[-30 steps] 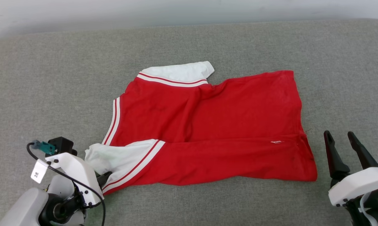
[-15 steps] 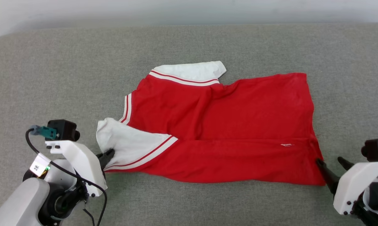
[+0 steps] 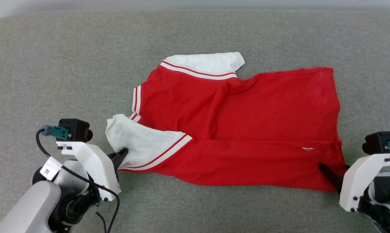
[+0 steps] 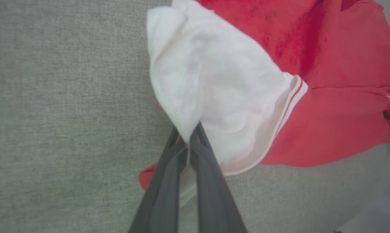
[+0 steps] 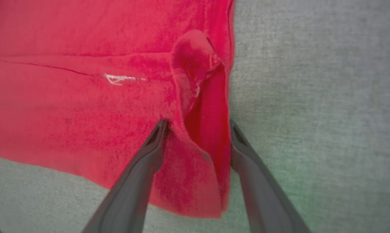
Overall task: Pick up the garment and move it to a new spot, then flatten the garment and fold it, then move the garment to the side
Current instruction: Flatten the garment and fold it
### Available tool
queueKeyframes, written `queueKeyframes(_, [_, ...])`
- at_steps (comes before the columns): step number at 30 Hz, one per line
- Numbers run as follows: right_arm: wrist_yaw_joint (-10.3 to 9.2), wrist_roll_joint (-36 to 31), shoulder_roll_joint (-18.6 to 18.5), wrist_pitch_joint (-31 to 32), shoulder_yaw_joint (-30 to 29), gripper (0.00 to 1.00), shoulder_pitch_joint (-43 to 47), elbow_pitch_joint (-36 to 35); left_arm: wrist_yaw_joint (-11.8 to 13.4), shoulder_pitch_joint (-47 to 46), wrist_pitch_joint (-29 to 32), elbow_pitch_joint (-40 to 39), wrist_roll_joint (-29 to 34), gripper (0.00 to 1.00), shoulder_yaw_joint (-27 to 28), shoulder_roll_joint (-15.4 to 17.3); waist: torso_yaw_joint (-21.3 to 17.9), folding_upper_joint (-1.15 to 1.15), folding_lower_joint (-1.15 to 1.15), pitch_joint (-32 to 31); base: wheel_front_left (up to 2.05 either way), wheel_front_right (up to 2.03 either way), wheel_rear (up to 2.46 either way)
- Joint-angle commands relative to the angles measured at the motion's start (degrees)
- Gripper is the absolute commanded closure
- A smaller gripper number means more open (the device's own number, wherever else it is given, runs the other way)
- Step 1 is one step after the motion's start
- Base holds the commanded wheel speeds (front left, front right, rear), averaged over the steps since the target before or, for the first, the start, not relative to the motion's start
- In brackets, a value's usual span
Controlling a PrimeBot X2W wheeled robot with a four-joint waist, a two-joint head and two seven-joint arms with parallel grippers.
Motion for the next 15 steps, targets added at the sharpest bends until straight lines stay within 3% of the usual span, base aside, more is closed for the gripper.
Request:
queueKeyframes(1, [-0.03,0.7,1.5,2.1,1.4,1.00,1.6,3.2,-0.2,-0.2,-0.3,0.3,0.1,1.00,0.1,-0.2,0.0,0.00,0.00,0.0,0.00,0.00,0.00])
queueKeyframes(15, [-0.03,-0.3,-1.4,-0.9,1.1,1.00,-2.0,-2.1,-1.0,1.8,-6.9,1.7,1.1,1.00,1.8,-1.3,-0.2,0.00,0.00,-4.7,0.00,0.00,0.00])
